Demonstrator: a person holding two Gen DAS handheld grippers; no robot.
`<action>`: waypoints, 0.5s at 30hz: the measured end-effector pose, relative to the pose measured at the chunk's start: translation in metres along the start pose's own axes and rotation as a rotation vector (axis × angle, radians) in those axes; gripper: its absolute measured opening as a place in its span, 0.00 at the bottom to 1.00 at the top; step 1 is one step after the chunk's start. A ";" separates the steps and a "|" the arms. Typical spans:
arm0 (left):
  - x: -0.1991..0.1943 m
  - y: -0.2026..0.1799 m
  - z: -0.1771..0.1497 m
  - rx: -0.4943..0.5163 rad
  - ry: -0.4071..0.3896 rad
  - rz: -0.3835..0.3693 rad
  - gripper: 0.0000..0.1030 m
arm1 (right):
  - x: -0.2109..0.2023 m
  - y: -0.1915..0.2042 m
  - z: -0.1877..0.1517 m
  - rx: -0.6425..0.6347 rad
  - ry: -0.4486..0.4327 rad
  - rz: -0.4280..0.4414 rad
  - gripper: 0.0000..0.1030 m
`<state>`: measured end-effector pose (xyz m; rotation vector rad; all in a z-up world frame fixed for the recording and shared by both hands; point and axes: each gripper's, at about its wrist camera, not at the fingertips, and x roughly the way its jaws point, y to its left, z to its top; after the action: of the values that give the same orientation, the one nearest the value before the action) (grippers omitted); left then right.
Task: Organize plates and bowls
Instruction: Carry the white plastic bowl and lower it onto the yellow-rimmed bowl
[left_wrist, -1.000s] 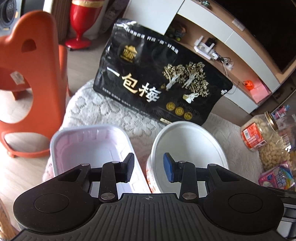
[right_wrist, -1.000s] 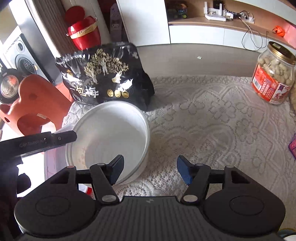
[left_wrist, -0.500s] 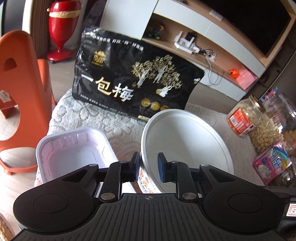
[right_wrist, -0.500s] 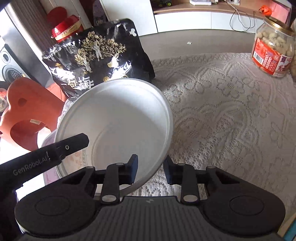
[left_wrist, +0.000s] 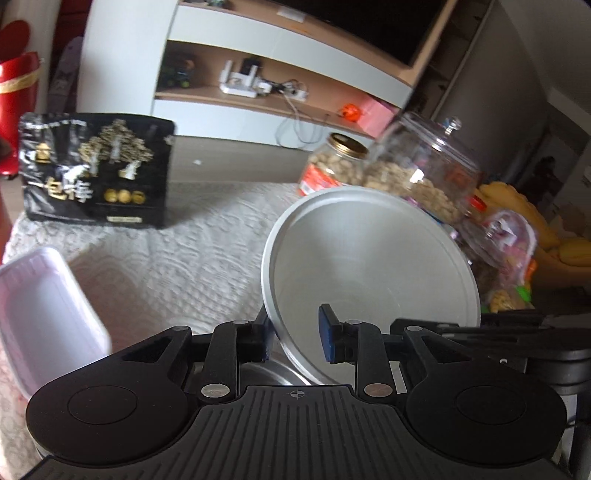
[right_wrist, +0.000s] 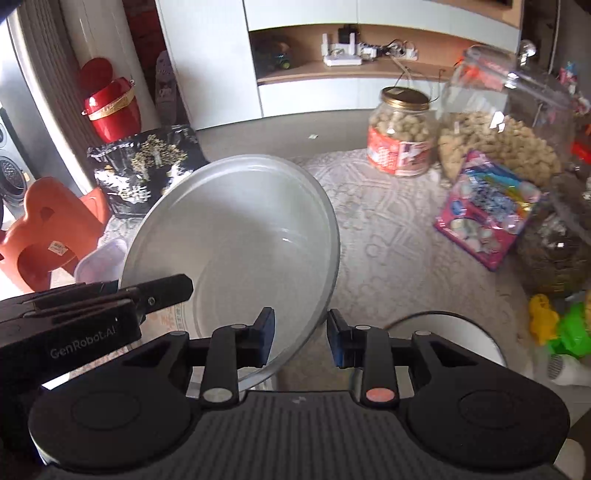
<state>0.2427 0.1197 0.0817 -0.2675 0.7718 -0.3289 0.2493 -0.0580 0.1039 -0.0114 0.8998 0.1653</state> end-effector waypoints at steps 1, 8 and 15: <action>0.002 -0.009 -0.006 0.015 0.003 -0.029 0.27 | -0.008 -0.009 -0.006 0.001 -0.020 -0.017 0.32; 0.038 -0.046 -0.039 0.057 0.107 -0.166 0.29 | -0.023 -0.068 -0.058 0.091 -0.155 -0.078 0.34; 0.034 -0.049 -0.043 0.046 0.095 -0.220 0.27 | -0.011 -0.087 -0.095 0.180 -0.160 -0.081 0.34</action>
<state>0.2253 0.0565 0.0475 -0.2956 0.8288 -0.5698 0.1822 -0.1532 0.0481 0.1310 0.7509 0.0093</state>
